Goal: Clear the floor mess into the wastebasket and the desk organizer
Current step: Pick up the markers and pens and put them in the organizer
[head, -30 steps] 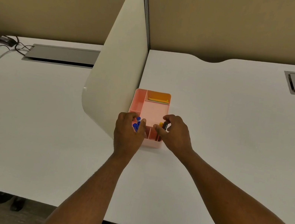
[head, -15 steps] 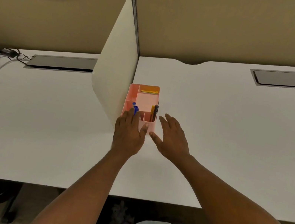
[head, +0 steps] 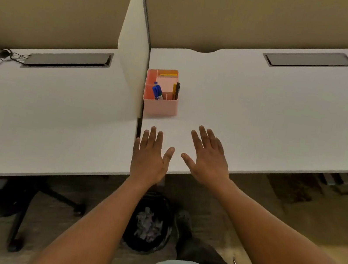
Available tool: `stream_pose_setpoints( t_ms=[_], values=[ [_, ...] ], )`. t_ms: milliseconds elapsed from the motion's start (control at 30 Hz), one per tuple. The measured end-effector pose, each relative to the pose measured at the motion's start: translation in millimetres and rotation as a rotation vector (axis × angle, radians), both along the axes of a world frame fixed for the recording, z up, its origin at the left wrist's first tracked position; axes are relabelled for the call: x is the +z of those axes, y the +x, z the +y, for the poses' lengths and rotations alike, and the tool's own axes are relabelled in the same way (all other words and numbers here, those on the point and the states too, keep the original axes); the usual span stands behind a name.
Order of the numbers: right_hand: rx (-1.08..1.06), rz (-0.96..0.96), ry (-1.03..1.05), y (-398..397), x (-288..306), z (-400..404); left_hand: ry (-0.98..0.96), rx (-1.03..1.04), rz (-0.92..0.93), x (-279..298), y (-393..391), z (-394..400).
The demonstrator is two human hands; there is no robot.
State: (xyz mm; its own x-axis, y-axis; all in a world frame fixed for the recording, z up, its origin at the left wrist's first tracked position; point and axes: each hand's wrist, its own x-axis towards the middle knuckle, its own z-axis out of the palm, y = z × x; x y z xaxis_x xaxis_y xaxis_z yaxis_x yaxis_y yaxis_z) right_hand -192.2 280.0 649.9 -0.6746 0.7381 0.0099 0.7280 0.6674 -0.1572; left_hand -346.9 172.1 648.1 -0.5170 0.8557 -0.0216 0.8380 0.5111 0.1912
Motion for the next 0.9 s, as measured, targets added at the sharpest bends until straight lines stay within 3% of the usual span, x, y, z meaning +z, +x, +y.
stream_pose_setpoints(
  t_ms=[400,900],
  values=[
    [-0.142,0.051,-0.001,98.0,23.4,-153.7,0.032,-0.122,-0.044,25.3,86.5,-129.3],
    [-0.362,0.096,-0.109,231.6,-5.6,-185.8,0.019,-0.22,-0.079,5.3,174.3,-149.6]
  ],
)
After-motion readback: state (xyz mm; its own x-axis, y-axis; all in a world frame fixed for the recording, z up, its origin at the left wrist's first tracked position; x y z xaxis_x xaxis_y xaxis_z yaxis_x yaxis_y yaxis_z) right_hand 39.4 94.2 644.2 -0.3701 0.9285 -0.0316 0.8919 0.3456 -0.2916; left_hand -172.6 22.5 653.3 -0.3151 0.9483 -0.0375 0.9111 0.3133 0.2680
